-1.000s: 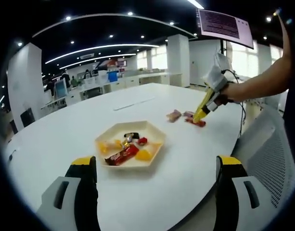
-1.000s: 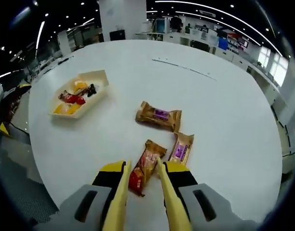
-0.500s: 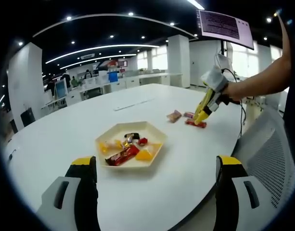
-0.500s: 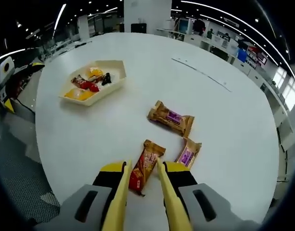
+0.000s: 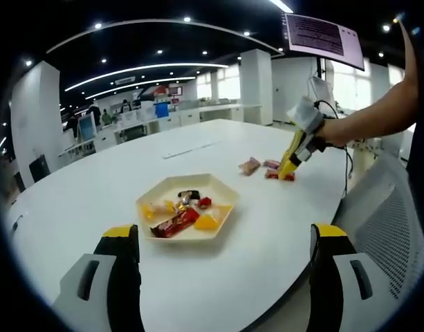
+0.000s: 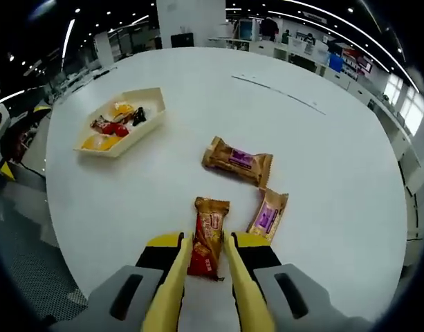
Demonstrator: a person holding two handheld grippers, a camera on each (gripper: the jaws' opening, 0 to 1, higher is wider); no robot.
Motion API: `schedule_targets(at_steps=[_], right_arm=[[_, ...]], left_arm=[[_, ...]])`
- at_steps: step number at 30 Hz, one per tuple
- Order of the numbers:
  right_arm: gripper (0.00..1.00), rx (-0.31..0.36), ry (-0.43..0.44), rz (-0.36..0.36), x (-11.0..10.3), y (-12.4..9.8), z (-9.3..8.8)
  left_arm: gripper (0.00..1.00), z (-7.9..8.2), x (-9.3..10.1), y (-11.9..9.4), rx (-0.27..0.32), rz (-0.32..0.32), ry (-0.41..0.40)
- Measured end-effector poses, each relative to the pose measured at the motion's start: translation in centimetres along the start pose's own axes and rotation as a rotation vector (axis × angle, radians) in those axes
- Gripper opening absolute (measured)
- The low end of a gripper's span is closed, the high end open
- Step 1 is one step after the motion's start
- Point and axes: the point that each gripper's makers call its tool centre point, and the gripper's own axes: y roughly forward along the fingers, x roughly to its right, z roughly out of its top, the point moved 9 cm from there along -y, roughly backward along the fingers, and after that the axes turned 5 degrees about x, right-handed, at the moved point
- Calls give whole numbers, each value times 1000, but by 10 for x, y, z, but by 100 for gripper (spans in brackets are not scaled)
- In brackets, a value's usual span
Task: Place the target food into the container with the food tongs after gripping and lifting it, then release it inside without dropping or visibly crushing the food.
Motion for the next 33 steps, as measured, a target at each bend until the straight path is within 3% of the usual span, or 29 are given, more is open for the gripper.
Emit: schedule_targets(at_steps=[20, 33], right_arm=[[22, -10, -53, 57, -2, -3, 6], [22, -12, -118, 119, 5, -21, 30]], left_arm=[[99, 0, -1, 0, -1, 0, -11], [99, 1, -1, 0, 5, -2, -10]])
